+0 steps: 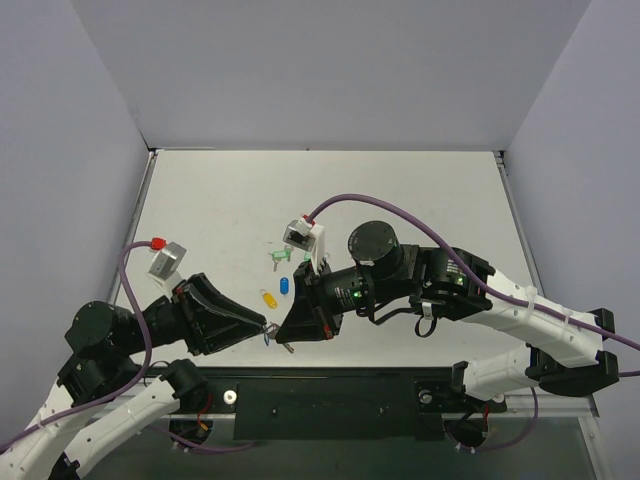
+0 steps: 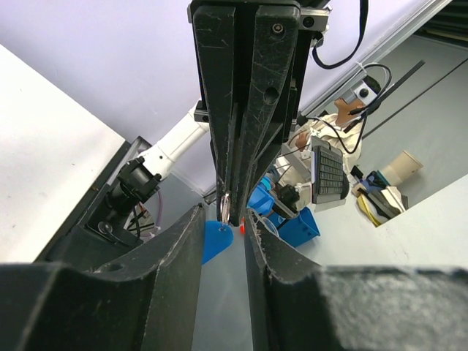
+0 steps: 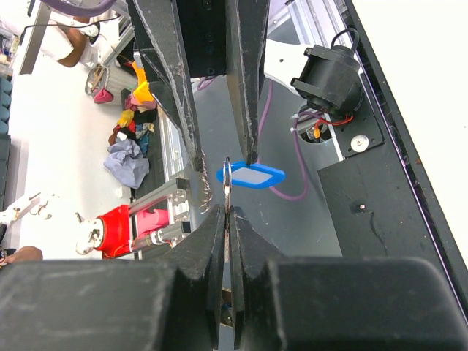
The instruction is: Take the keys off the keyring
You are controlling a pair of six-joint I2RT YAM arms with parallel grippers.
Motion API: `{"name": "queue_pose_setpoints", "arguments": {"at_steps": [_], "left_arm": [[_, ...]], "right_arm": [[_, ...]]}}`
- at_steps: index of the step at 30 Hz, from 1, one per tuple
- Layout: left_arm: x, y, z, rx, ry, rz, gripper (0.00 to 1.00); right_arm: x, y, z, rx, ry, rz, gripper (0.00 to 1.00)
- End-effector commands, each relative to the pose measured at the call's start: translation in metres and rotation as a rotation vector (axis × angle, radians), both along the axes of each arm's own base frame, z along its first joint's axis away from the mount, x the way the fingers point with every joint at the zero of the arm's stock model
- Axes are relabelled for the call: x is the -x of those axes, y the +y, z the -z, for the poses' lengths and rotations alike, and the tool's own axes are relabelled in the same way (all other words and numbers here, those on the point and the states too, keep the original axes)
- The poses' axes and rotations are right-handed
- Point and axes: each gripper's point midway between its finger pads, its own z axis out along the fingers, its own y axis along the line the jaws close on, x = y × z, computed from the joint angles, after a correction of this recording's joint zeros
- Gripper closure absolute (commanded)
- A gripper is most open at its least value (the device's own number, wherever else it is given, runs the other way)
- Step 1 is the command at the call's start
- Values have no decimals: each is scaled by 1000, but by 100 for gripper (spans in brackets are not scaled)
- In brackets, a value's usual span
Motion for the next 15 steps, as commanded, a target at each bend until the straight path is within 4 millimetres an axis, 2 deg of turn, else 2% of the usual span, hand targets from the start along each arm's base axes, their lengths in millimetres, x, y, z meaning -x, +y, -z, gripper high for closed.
{"name": "queue_pose_setpoints", "arguments": {"at_steps": [1, 5, 7, 8, 9, 15], "left_arm": [[6, -4, -6, 16, -25, 47, 64], [5, -4, -5, 12, -24, 47, 73], [6, -3, -6, 14, -26, 47, 87], [6, -4, -5, 12, -25, 47, 98], [6, -4, -5, 10, -26, 46, 100], [6, -3, -5, -23, -44, 41, 100]], "right_arm": [[-3, 0, -28, -85, -22, 11, 100], [-3, 0, -28, -85, -24, 12, 100], [-2, 0, -27, -82, -22, 11, 100], [-2, 1, -27, -82, -22, 9, 100], [-2, 1, -27, -83, -22, 9, 100], [0, -2, -25, -78, -15, 2, 100]]}}
